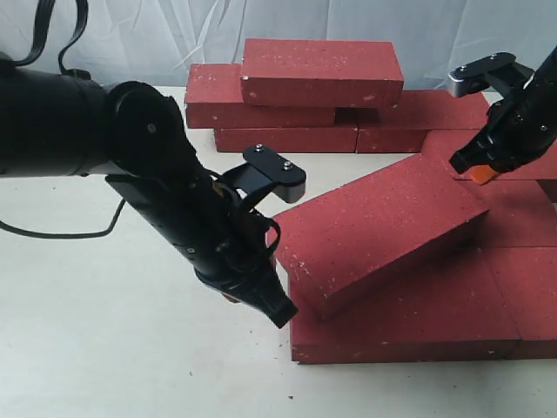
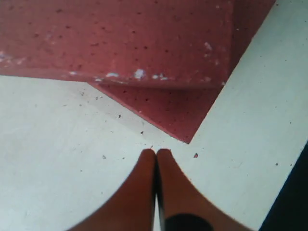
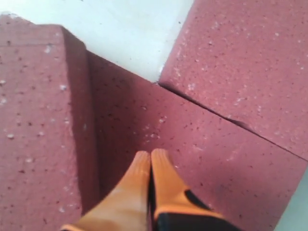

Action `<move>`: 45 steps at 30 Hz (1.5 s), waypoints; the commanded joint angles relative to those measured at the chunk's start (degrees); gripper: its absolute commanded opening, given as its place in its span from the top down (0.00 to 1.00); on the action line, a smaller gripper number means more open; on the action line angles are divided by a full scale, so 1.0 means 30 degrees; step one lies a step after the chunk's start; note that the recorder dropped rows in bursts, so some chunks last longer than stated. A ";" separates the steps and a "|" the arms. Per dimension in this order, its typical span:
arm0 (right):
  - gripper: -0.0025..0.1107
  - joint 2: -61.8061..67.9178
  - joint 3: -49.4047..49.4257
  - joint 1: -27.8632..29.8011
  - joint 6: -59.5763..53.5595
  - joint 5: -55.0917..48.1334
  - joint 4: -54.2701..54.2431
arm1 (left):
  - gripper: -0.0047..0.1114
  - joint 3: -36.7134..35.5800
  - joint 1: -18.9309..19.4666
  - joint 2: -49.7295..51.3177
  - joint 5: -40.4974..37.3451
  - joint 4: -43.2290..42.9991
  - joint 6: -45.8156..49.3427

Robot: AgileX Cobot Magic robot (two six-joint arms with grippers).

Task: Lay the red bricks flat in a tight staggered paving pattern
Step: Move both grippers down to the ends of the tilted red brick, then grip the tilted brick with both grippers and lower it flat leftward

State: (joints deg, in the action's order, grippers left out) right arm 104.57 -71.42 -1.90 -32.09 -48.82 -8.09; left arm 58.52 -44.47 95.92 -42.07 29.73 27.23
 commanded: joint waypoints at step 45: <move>0.99 -0.2075 -0.0102 -0.2186 -0.0275 -0.1800 -0.1382 | 0.96 0.0108 -0.0550 -0.1764 0.4072 -0.0097 0.0637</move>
State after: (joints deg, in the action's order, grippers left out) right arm 99.57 -71.53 -6.42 -32.79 -52.74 -9.56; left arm 58.56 -46.21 93.20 -32.73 28.54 28.98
